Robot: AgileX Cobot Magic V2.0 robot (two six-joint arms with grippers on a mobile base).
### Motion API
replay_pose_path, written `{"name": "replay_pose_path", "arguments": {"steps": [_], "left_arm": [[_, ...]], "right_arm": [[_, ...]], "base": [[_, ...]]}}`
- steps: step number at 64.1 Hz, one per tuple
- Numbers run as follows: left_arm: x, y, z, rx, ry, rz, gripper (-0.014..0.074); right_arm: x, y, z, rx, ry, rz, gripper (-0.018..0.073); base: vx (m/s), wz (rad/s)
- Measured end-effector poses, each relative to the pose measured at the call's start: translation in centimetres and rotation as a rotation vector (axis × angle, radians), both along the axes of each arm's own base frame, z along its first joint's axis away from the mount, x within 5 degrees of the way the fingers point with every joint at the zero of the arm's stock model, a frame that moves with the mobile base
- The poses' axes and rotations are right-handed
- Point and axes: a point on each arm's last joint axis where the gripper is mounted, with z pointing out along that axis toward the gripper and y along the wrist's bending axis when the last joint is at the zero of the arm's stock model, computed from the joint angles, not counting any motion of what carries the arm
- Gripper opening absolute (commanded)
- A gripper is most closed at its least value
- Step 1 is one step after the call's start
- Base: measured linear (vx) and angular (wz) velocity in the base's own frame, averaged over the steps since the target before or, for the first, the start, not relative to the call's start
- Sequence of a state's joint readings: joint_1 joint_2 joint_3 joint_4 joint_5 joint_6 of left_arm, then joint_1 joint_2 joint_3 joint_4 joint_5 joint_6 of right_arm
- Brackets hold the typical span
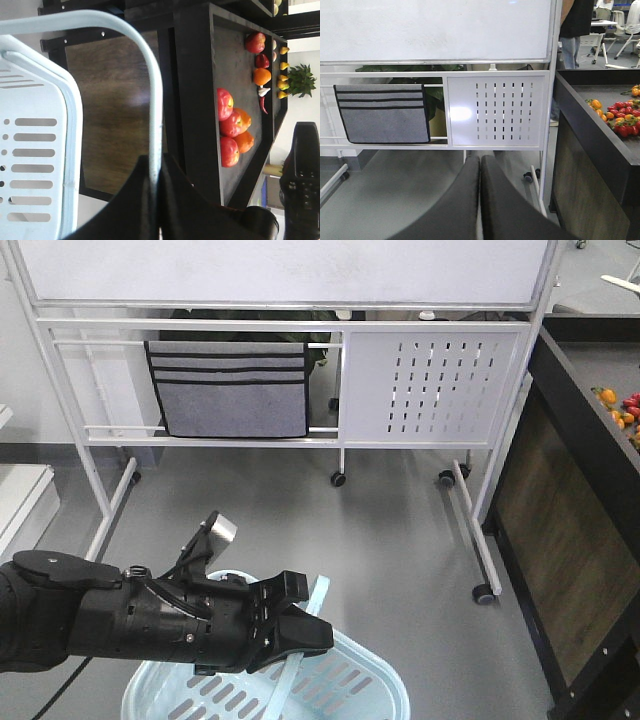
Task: Place coke in basket with both arms
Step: 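Drive the base toward the whiteboard stand carrying the basket, then turn the base toward the shelf with cola cans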
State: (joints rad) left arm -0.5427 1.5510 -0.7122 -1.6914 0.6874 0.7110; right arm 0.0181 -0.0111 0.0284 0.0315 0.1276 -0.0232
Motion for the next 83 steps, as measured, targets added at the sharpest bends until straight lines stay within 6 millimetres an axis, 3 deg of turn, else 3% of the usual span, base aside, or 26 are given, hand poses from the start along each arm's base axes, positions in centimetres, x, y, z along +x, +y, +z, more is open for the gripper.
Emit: {"name": "replay_pose_path", "arguments": {"steps": [83], "left_arm": [[0.00, 0.00, 0.00, 0.000, 0.000, 0.000, -0.0006]], "right_arm": [[0.00, 0.00, 0.00, 0.000, 0.000, 0.000, -0.0010]], "base": [[0.16, 0.14]]}}
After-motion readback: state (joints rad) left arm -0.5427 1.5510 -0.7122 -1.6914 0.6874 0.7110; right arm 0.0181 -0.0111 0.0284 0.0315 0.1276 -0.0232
